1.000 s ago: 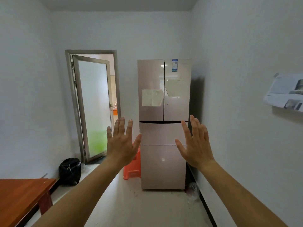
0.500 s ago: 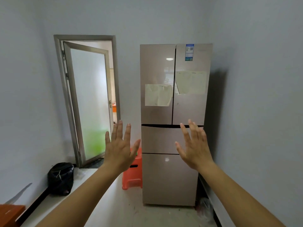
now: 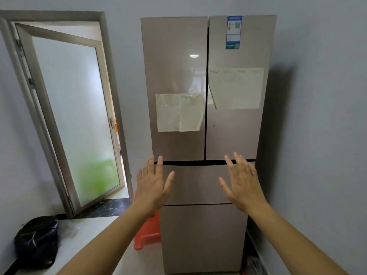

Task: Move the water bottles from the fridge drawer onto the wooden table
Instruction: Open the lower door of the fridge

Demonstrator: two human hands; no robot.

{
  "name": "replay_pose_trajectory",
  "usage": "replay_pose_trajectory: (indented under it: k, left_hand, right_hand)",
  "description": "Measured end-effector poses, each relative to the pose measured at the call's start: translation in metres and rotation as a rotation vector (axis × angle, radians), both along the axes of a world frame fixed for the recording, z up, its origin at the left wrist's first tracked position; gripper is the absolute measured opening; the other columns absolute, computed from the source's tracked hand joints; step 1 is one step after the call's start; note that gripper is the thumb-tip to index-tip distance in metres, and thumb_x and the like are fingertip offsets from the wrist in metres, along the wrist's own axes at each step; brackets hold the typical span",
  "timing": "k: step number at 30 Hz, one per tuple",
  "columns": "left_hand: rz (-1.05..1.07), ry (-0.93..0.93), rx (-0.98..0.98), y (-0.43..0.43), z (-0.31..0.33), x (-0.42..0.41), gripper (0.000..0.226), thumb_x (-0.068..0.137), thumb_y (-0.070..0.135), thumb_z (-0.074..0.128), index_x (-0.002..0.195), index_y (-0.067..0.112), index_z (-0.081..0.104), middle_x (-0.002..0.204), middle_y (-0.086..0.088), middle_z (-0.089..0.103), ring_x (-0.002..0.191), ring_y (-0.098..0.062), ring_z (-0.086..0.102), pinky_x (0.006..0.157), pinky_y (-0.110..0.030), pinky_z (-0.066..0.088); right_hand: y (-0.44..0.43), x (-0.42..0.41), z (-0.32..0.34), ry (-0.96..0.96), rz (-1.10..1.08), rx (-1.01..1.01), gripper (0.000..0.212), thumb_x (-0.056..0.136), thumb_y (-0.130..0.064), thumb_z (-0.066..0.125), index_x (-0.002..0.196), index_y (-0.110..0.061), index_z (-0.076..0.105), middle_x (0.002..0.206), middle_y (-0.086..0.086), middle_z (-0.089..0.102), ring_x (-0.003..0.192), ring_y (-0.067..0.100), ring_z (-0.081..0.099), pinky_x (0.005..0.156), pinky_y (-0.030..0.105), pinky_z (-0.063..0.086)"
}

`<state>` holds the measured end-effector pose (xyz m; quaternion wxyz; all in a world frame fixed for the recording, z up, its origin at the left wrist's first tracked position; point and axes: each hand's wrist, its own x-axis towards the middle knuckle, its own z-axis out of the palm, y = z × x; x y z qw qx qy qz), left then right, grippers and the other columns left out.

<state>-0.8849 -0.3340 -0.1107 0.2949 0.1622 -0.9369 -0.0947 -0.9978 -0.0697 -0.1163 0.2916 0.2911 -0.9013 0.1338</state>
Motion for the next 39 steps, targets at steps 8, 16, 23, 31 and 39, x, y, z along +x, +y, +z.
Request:
replay_pose_trajectory:
  k: [8, 16, 23, 31, 39]
  left_hand:
    - [0.060, -0.095, 0.228, -0.040, -0.051, -0.136, 0.077, 0.097, 0.062, 0.028, 0.158, 0.021, 0.006, 0.166, -0.007, 0.003, 0.153, -0.024, 0.006, 0.123, -0.045, 0.018]
    - [0.110, -0.160, 0.349, -0.112, -0.084, -0.215, 0.083, 0.096, 0.061, 0.035, 0.158, 0.015, 0.004, 0.166, -0.005, 0.003, 0.153, -0.023, 0.004, 0.123, -0.045, 0.016]
    - [0.038, -0.151, 0.635, -0.190, -0.124, -0.300, 0.095, 0.083, 0.073, 0.052, 0.152, 0.016, 0.018, 0.156, -0.008, 0.033, 0.142, -0.030, 0.035, 0.115, -0.049, 0.034]
    - [0.076, -0.097, 0.672, -0.236, -0.159, -0.333, 0.062, 0.080, 0.071, 0.059, 0.113, 0.021, 0.042, 0.098, 0.006, 0.055, 0.087, -0.019, 0.061, 0.074, -0.033, 0.054]
    - [0.046, -0.083, 0.552, -0.238, -0.169, -0.316, 0.052, 0.081, 0.074, 0.053, 0.100, 0.027, 0.043, 0.093, 0.006, 0.058, 0.079, -0.014, 0.059, 0.070, -0.038, 0.058]
  right_hand:
    - [-0.060, -0.157, -0.047, -0.162, 0.082, 0.108, 0.073, 0.100, -0.052, 0.040, 0.159, -0.016, 0.015, 0.164, 0.014, 0.019, 0.151, 0.029, 0.019, 0.122, 0.044, 0.021]
    - [-0.147, -0.244, -0.092, -0.327, 0.163, 0.214, 0.069, 0.103, -0.048, 0.035, 0.159, -0.015, 0.012, 0.164, 0.009, 0.018, 0.152, 0.025, 0.015, 0.123, 0.038, 0.018]
    - [-0.208, -0.289, -0.120, -0.449, 0.103, 0.277, 0.062, 0.103, -0.044, 0.039, 0.156, -0.017, 0.024, 0.158, 0.005, 0.032, 0.146, 0.022, 0.028, 0.114, 0.036, 0.032]
    - [-0.281, -0.301, -0.156, -0.550, -0.061, 0.321, 0.077, 0.089, -0.055, 0.055, 0.149, -0.013, 0.031, 0.138, 0.006, 0.038, 0.130, 0.029, 0.034, 0.104, 0.040, 0.042]
    - [-0.285, -0.275, -0.165, -0.550, -0.137, 0.176, 0.067, 0.088, -0.058, 0.051, 0.137, -0.014, 0.038, 0.137, 0.010, 0.034, 0.135, 0.031, 0.027, 0.106, 0.045, 0.042]
